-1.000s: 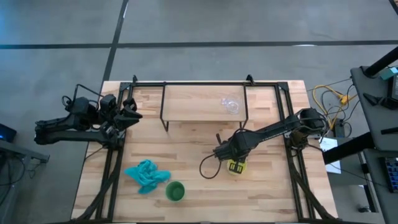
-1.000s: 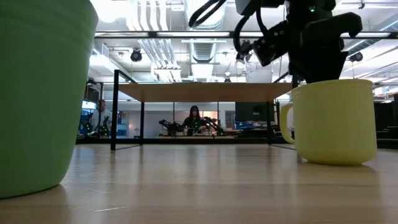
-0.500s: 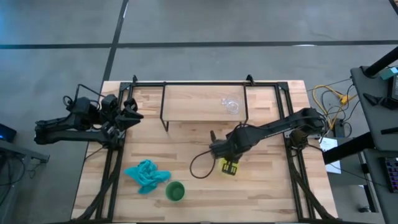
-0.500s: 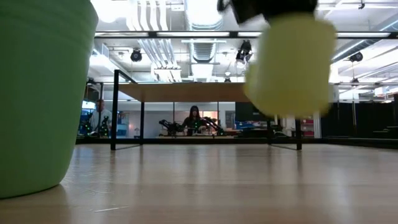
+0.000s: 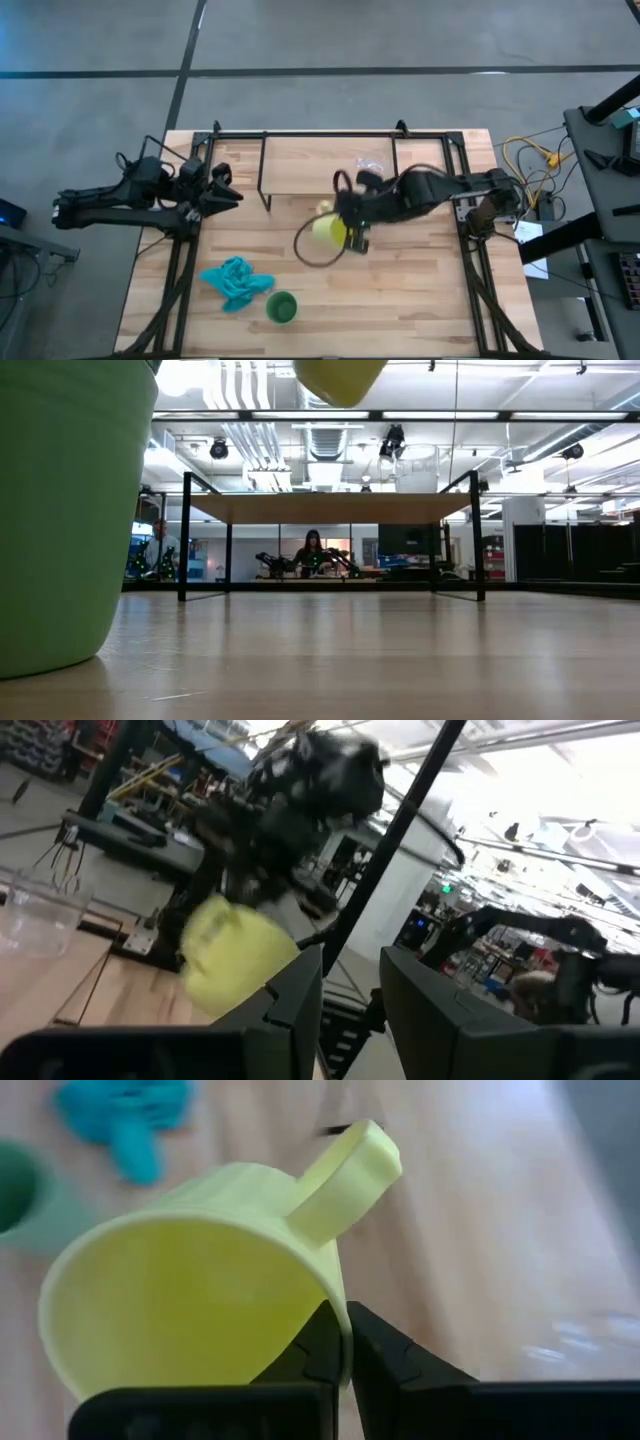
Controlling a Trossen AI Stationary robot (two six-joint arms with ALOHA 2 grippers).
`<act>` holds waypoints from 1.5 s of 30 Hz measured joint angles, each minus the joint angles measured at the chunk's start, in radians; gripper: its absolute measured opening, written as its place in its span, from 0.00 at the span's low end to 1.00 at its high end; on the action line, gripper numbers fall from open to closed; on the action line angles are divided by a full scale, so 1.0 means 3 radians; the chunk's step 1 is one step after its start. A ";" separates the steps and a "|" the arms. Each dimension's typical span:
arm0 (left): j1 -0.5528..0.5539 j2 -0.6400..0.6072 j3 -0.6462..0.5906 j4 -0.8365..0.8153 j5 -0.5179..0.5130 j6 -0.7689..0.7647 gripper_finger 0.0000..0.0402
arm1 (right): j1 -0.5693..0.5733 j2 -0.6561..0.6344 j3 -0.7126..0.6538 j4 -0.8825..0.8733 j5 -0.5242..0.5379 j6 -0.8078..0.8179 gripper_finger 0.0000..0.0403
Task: Stack small to large cups/mugs on shelf
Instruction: Put the yellow cup on the shelf
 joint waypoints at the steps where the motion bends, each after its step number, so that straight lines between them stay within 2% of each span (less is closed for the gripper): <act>1: 0.0000 0.0032 0.0000 0.0000 0.0000 -0.0001 0.23 | -0.0038 0.0000 0.0069 -0.0100 0.0102 0.0016 0.02; 3: 0.0000 0.0095 0.0002 0.0001 0.0000 -0.0001 0.23 | -0.0126 0.0000 0.0184 -0.0243 0.0308 0.0088 0.02; 5: 0.0000 0.0166 0.0029 0.0002 0.0000 0.0013 0.23 | -0.0234 -0.0001 0.0273 -0.0258 0.0338 0.0147 0.02; 8: 0.0000 0.0296 0.0101 0.0001 0.0000 0.0125 0.23 | -0.0362 -0.0001 0.0318 -0.0206 0.0121 -0.0005 0.02; 14: 0.0003 0.0560 0.0357 -0.0027 -0.0089 0.0709 0.23 | -0.0414 0.0001 0.0276 -0.0174 -0.0340 -0.0704 0.02; 20: 0.0005 0.0814 0.0598 -0.0031 -0.0080 0.1133 0.23 | -0.0428 0.0003 0.0273 -0.0167 -0.0371 -0.0934 0.02; 24: 0.0027 0.1019 0.0653 -0.0042 -0.0079 0.1132 0.23 | -0.0427 0.0003 0.0270 -0.0145 -0.0422 -0.1034 0.02; 30: 0.0028 0.1289 0.0686 -0.0052 -0.0049 0.1127 0.23 | -0.0413 0.0003 0.0268 0.0170 -0.0966 -0.1359 0.02; 37: 0.0032 0.1413 0.0816 -0.0040 0.0010 0.1125 0.23 | -0.0404 0.0003 0.0268 0.0318 -0.1016 -0.1439 0.02; 40: 0.0042 0.1424 0.0882 -0.0028 0.0013 0.1125 0.23 | -0.0405 0.0003 0.0262 0.0327 -0.1141 -0.1474 0.02; 45: 0.0046 0.1432 0.0929 -0.0037 0.0013 0.1125 0.23 | -0.0397 0.0003 0.0231 0.0355 -0.1113 -0.1491 0.02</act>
